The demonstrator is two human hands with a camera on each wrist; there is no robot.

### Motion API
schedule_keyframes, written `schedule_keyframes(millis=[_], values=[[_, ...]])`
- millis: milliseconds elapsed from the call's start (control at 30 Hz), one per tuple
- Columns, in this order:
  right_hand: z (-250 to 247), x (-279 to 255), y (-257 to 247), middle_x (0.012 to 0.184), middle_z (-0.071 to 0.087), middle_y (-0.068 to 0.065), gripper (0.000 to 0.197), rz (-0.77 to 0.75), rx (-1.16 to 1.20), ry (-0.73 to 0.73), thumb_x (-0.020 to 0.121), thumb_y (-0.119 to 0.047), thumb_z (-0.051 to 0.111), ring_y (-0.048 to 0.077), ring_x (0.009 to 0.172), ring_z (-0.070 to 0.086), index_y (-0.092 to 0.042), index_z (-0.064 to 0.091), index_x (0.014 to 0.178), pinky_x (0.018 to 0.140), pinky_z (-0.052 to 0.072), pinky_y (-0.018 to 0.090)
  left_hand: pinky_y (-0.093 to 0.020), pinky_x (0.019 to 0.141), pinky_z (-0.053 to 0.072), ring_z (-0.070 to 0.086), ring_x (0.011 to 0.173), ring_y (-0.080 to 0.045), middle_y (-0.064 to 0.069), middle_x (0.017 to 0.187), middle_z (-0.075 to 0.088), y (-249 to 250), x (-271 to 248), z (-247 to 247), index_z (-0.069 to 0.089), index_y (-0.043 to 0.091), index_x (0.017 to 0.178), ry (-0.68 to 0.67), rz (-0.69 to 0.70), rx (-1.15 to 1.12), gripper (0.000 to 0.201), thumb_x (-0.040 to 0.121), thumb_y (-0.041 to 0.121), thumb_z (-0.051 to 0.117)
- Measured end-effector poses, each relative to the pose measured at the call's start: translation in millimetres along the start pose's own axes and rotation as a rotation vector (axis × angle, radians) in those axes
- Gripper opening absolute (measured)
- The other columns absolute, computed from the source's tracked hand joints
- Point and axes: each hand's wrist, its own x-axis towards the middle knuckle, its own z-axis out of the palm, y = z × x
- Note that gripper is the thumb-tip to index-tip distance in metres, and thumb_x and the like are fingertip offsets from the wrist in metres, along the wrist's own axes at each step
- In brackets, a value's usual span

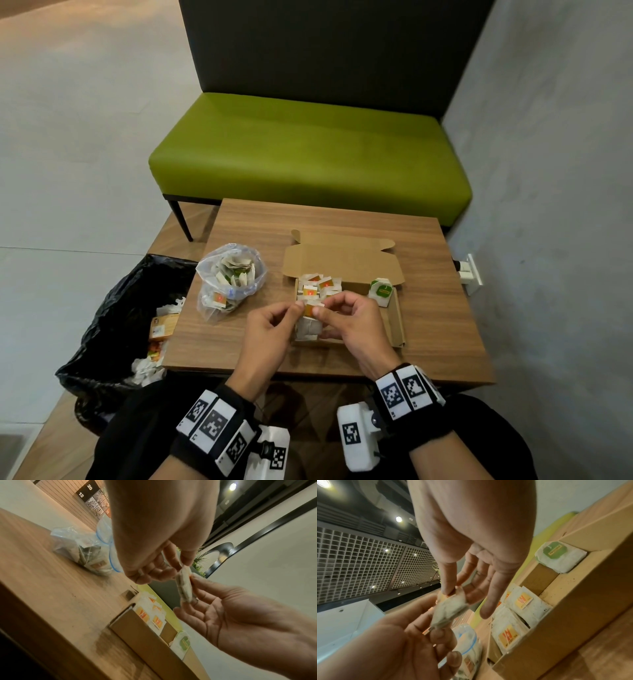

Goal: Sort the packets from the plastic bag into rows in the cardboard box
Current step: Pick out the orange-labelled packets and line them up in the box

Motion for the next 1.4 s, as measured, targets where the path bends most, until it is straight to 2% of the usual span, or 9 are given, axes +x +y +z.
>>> schedule_keyframes(millis=[133, 267, 433, 600, 767, 1033, 1167, 1300, 1400], values=[[0, 0, -2, 0.084, 0.075, 0.006, 0.026, -0.042, 0.027, 0.013, 0.079, -0.006, 0.08, 0.019, 0.075, 0.073, -0.007, 0.064, 0.1, 0.057, 0.058, 0.029, -0.026, 0.071, 0.056, 0.072, 0.079, -0.013, 0.0, 0.087, 0.077, -1, 1, -4, 0.076, 0.014, 0.101, -0.092, -0.009, 0.094, 0.015, 0.093, 0.021, 0.065], [-8, 2, -3, 0.085, 0.074, 0.005, 0.025, -0.011, -0.036, -0.019, 0.082, -0.011, 0.079, 0.017, 0.073, 0.072, -0.011, 0.068, 0.104, 0.059, 0.059, 0.031, -0.015, 0.059, 0.048, 0.066, 0.066, -0.002, -0.002, 0.078, 0.076, 0, 4, -2, 0.076, 0.01, 0.094, -0.061, 0.006, 0.098, 0.011, 0.093, 0.012, 0.065], [-18, 9, 1, 0.07, 0.069, 0.001, 0.008, 0.0, -0.201, -0.038, 0.085, -0.012, 0.077, 0.014, 0.059, 0.061, -0.009, 0.071, 0.09, 0.057, 0.056, 0.034, -0.036, 0.072, 0.058, 0.072, 0.081, -0.022, -0.003, 0.086, 0.077, -9, 12, -1, 0.077, 0.018, 0.095, -0.091, -0.035, 0.162, 0.009, 0.09, 0.02, 0.07], [-39, 30, 3, 0.081, 0.07, 0.008, 0.004, -0.007, -0.337, 0.129, 0.088, -0.012, 0.074, 0.015, 0.055, 0.06, -0.011, 0.07, 0.09, 0.049, 0.052, 0.029, -0.023, 0.061, 0.048, 0.062, 0.069, -0.009, 0.01, 0.085, 0.068, -23, 17, -6, 0.069, 0.029, 0.099, 0.01, -0.05, 0.521, 0.011, 0.088, 0.029, 0.072], [-45, 48, 21, 0.082, 0.071, 0.006, 0.004, 0.098, -0.52, 0.103, 0.09, -0.015, 0.072, 0.014, 0.054, 0.062, -0.016, 0.068, 0.09, 0.047, 0.051, 0.027, -0.023, 0.073, 0.048, 0.058, 0.087, -0.006, 0.013, 0.099, 0.058, -31, 17, -10, 0.062, 0.033, 0.111, -0.031, -0.105, 0.821, 0.026, 0.087, 0.03, 0.071], [-32, 58, 36, 0.072, 0.072, -0.006, 0.016, 0.124, -0.764, 0.188, 0.082, -0.027, 0.08, 0.014, 0.071, 0.07, -0.027, 0.068, 0.071, 0.072, 0.062, 0.041, -0.027, 0.076, 0.053, 0.059, 0.088, -0.004, 0.015, 0.097, 0.057, -31, 17, -10, 0.058, 0.033, 0.114, -0.051, -0.121, 0.839, 0.028, 0.088, 0.029, 0.069], [-26, 58, 36, 0.069, 0.073, -0.004, 0.013, 0.158, -0.726, 0.206, 0.084, -0.022, 0.079, 0.01, 0.058, 0.07, -0.022, 0.069, 0.074, 0.061, 0.062, 0.03, -0.029, 0.078, 0.054, 0.059, 0.088, -0.005, 0.015, 0.097, 0.056, -30, 17, -10, 0.056, 0.035, 0.112, -0.055, -0.12, 0.837, 0.029, 0.088, 0.028, 0.07], [-31, 56, 34, 0.073, 0.073, -0.001, 0.011, 0.18, -0.678, 0.207, 0.085, -0.019, 0.078, 0.01, 0.059, 0.071, -0.018, 0.068, 0.081, 0.056, 0.058, 0.024, -0.028, 0.075, 0.053, 0.059, 0.084, -0.005, 0.016, 0.094, 0.056, -31, 16, -10, 0.056, 0.034, 0.111, -0.052, -0.111, 0.834, 0.029, 0.087, 0.027, 0.07], [-36, 54, 32, 0.079, 0.074, 0.002, 0.011, 0.199, -0.715, 0.187, 0.084, -0.022, 0.078, 0.014, 0.066, 0.071, -0.018, 0.071, 0.091, 0.063, 0.062, 0.032, -0.027, 0.075, 0.052, 0.059, 0.085, -0.007, 0.015, 0.094, 0.056, -31, 17, -11, 0.056, 0.033, 0.112, -0.048, -0.103, 0.833, 0.029, 0.088, 0.025, 0.07]])
